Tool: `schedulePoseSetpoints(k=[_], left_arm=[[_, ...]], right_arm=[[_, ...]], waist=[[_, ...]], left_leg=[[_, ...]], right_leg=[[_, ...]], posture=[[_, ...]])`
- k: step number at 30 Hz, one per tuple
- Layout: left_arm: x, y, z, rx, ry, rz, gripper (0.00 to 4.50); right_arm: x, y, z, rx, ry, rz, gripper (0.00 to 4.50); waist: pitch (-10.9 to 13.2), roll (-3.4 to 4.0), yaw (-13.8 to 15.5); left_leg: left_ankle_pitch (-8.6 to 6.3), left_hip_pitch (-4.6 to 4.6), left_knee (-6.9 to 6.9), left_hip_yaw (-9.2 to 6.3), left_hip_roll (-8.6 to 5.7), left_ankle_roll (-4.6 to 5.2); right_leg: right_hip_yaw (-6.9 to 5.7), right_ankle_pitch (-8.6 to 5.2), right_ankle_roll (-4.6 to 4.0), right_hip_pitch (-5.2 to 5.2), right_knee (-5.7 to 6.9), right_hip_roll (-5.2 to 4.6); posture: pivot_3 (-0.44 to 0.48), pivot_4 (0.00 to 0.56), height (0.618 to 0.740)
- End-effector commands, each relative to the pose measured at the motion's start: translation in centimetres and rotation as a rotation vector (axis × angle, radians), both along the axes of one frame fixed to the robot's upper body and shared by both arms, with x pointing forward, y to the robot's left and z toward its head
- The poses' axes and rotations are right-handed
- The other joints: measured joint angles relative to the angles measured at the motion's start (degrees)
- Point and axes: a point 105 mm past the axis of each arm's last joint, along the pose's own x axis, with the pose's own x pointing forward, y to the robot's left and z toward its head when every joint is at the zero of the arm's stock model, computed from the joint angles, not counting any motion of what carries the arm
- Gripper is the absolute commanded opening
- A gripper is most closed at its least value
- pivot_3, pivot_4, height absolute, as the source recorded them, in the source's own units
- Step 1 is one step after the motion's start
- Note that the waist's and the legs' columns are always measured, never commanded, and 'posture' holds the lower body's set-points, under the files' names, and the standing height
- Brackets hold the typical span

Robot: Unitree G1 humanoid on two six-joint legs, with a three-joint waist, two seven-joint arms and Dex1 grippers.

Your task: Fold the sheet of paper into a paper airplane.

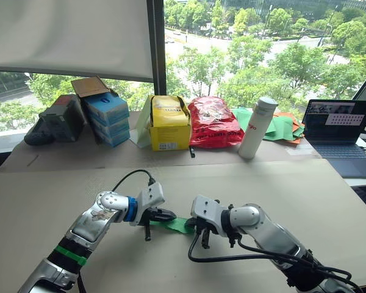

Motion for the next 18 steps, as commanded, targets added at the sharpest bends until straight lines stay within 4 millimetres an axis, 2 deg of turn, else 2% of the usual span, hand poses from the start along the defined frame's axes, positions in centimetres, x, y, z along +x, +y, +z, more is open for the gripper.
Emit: schedulePoseSetpoints(k=[1,7,18], left_arm=[[0.2,0.1,-0.2,0.037,-0.032,-0.021,0.00],[0.6,1.2,-1.5,0.096,-0.029,0.015,0.00],[1.1,1.2,-2.6,0.132,-0.027,0.013,0.00]], right_arm=[[0.0,-0.8,-1.6,-0.061,0.043,-0.047,0.06],[-0.1,-0.5,-1.4,-0.055,0.043,-0.042,0.06],[-0.2,-0.2,-1.5,-0.057,0.049,-0.035,0.06]], waist=[[0.0,0.00,0.0],[0.0,-0.01,0.0],[-0.1,-0.05,0.0]], left_leg=[[-0.01,0.00,0.00,0.00,0.00,0.01],[-0.02,0.07,0.01,-0.01,0.01,0.04],[-0.02,0.22,0.04,-0.01,0.02,0.04]], right_leg=[[0.00,0.00,0.00,0.00,0.01,0.00],[0.01,-0.02,-0.03,0.03,0.08,-0.03],[0.04,-0.04,-0.06,0.09,0.24,-0.04]], posture=[[0.000,0.150,0.740],[0.000,0.150,0.740],[0.000,0.150,0.740]])
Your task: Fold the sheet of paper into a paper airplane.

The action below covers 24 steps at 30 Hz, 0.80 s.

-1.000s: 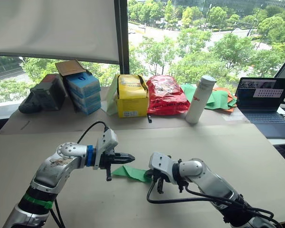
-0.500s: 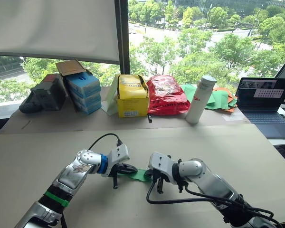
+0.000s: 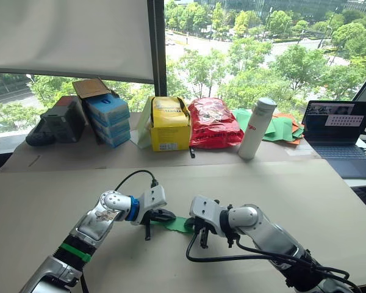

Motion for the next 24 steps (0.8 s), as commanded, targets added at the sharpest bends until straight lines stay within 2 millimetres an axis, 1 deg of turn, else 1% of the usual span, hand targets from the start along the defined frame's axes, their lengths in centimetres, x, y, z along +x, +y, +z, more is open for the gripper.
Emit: schedulePoseSetpoints(k=[1,7,10,17,24], left_arm=[[0.0,1.1,-2.1,0.091,0.036,0.029,0.00],[-0.7,2.0,-3.1,0.150,0.052,0.016,0.00],[-0.9,2.4,-3.4,0.146,0.076,0.027,0.00],[-0.9,5.0,-4.0,0.183,0.080,0.089,0.00],[-1.7,7.7,-3.7,0.214,0.074,0.141,0.00]], right_arm=[[-0.3,-0.5,-1.5,-0.045,0.055,-0.022,0.06],[-0.4,-0.6,-1.5,-0.049,0.059,-0.027,0.06],[-0.4,-0.5,-1.6,-0.051,0.067,-0.032,0.06],[-0.6,-0.4,-1.6,-0.051,0.072,-0.026,0.06],[-0.6,-0.5,-1.6,-0.053,0.072,-0.024,0.06]], waist=[[0.0,-0.01,0.0],[0.0,-0.02,0.0],[0.0,-0.01,-0.1],[-0.1,-0.02,-0.7],[-0.1,-0.03,-1.8]], left_leg=[[0.00,0.01,0.00,0.00,0.00,0.00],[0.00,0.04,0.00,0.00,0.01,0.00],[0.00,0.04,0.00,0.00,0.01,0.01],[-0.01,0.10,-0.02,0.00,0.06,0.00],[0.01,0.38,-0.28,0.05,0.12,-0.03]], right_leg=[[0.01,0.00,0.00,0.01,0.01,0.00],[0.01,0.00,-0.01,0.02,0.02,-0.01],[0.02,-0.01,-0.02,0.01,0.02,-0.01],[0.04,-0.04,-0.07,0.01,0.05,0.00],[0.16,-0.12,-0.21,0.03,0.13,0.02]], posture=[[0.000,0.150,0.740],[0.000,0.150,0.740],[0.000,0.150,0.740],[0.000,0.150,0.740],[0.000,0.150,0.740]])
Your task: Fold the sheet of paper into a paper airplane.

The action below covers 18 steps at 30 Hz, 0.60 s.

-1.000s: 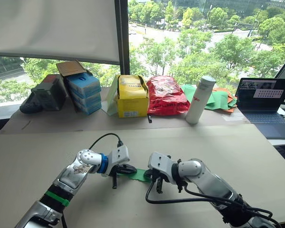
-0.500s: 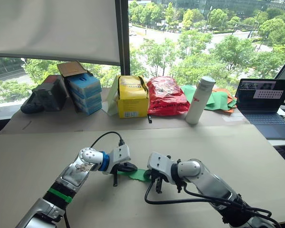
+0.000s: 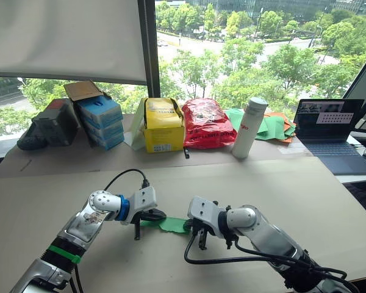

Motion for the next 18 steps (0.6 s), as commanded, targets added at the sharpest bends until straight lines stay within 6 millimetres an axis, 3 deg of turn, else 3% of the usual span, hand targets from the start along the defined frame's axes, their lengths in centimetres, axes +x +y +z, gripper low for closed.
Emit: schedulePoseSetpoints(k=[1,10,18], left_arm=[[-1.3,4.0,-3.3,0.136,0.117,0.108,0.00],[-1.4,4.4,-2.9,0.120,0.097,0.143,0.00],[-0.3,3.9,-0.3,0.022,0.010,0.178,0.00]], right_arm=[[-0.2,-0.8,-1.4,-0.048,0.057,-0.026,0.06],[0.2,-0.6,-1.3,-0.047,0.045,-0.020,0.06],[0.3,0.0,-0.3,-0.009,0.004,-0.003,0.06]], waist=[[0.0,0.00,-0.1],[0.0,0.01,0.0],[0.0,0.01,0.0]], left_leg=[[0.00,0.04,-0.04,0.02,0.02,0.00],[0.00,0.15,-0.10,0.04,0.03,-0.03],[0.01,0.14,-0.11,0.07,0.01,-0.04]], right_leg=[[0.03,-0.01,-0.02,0.00,0.01,0.00],[0.09,-0.03,-0.05,0.03,0.03,-0.15],[-0.01,-0.03,-0.05,0.00,0.03,-0.43]], posture=[[0.000,0.150,0.740],[0.000,0.150,0.740],[0.000,0.150,0.740]])
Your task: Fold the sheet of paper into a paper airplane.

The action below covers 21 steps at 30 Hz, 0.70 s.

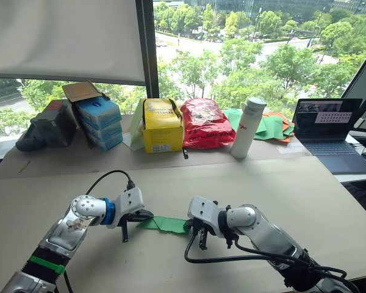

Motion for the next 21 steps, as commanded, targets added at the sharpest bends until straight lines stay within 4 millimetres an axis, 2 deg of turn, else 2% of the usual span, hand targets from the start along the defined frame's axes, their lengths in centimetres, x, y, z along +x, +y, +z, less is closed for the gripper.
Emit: schedulePoseSetpoints(k=[1,4,8,11,15,18,21], left_arm=[[0.2,1.4,0.0,-0.029,0.028,0.098,0.00],[0.5,1.2,3.0,-0.158,-0.026,0.122,0.00],[0.3,1.4,5.8,-0.274,-0.043,0.163,0.00],[-1.0,1.1,6.8,-0.357,-0.003,0.149,0.00],[-3.5,1.0,6.9,-0.451,0.085,0.144,0.00],[-4.0,1.4,7.0,-0.483,0.095,0.182,0.00],[-5.0,2.1,6.1,-0.460,0.128,0.208,0.00]], right_arm=[[0.2,0.2,0.1,0.013,-0.022,0.004,0.06],[0.1,1.2,2.3,0.113,-0.087,0.031,0.06],[-0.3,1.6,4.4,0.199,-0.150,0.053,0.06],[-0.8,1.6,5.8,0.236,-0.201,0.083,0.06],[-1.9,1.5,7.2,0.275,-0.238,0.120,0.06],[-2.4,1.0,7.6,0.295,-0.240,0.132,0.85],[-4.3,0.3,7.1,0.311,-0.169,0.200,1.86]], waist=[[0.0,0.01,0.0],[0.1,-0.01,0.1],[0.6,-0.32,0.6],[0.6,-0.37,0.7],[0.6,-0.40,0.6],[0.7,-0.49,0.6],[0.7,-0.47,0.9]], left_leg=[[0.01,-0.02,0.00,0.01,0.00,-0.01],[0.05,-0.31,0.04,-0.02,-0.01,-0.09],[0.20,-0.81,0.18,-0.08,-0.03,-0.33],[0.29,-0.91,0.23,-0.14,-0.11,-0.48],[0.19,-0.89,0.21,-0.13,-0.13,-0.32],[0.21,-0.90,0.22,-0.14,-0.12,-0.35],[0.22,-0.85,0.22,-0.15,-0.13,-0.38]], right_leg=[[-0.01,0.00,0.00,-0.02,0.00,-0.01],[-0.08,0.00,0.00,-0.23,0.04,-0.04],[-0.28,0.01,0.01,-0.51,0.05,-0.06],[-0.35,0.01,0.07,-0.48,-0.05,-0.03],[-0.36,0.03,0.24,-0.36,-0.15,-0.08],[-0.39,0.02,0.24,-0.36,-0.21,-0.06],[-0.40,0.01,0.23,-0.32,-0.24,-0.06]], posture=[[0.000,0.150,0.740],[0.000,0.150,0.740],[0.000,0.150,0.740],[0.000,0.150,0.740],[0.000,0.150,0.740],[0.000,0.150,0.740],[0.000,0.150,0.740]])
